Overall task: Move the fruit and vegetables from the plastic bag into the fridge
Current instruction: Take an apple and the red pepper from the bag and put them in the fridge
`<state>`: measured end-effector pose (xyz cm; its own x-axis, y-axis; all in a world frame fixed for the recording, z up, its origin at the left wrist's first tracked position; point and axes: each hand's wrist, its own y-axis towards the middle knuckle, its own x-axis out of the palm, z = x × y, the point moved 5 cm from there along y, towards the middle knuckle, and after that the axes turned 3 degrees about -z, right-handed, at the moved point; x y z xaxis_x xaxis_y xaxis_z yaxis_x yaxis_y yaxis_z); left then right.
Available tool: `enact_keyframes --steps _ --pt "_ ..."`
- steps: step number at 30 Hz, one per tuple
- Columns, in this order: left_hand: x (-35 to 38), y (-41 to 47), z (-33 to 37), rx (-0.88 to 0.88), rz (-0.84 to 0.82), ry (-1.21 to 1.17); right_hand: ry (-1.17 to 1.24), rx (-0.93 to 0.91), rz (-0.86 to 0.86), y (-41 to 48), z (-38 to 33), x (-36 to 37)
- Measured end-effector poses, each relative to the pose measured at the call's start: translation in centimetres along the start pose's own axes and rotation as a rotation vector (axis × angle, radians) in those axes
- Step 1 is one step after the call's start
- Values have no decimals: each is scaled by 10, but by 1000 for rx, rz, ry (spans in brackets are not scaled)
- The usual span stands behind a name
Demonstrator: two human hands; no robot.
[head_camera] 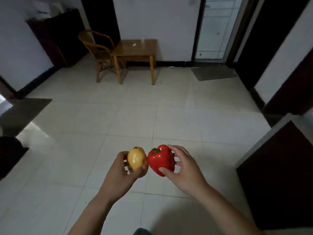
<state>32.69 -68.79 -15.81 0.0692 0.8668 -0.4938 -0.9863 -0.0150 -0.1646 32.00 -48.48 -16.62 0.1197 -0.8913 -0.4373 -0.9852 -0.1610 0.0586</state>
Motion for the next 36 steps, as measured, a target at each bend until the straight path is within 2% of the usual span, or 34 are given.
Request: enact_keyframes --steps 8,17,22,27,32,36 --pt "91 167 78 205 -305 71 -89 119 274 82 57 -105" --pt "237 301 211 468 -755 142 -50 320 743 111 110 -238" --pt "348 295 282 596 -955 187 -54 491 1028 63 133 -311" --pt "457 262 351 724 -1142 144 -79 538 1270 7 148 -389" --pt "548 232 430 845 -1194 71 -106 538 1441 -27 169 -477" --pt "609 218 478 950 -1215 81 -160 472 1512 -52 180 -540"
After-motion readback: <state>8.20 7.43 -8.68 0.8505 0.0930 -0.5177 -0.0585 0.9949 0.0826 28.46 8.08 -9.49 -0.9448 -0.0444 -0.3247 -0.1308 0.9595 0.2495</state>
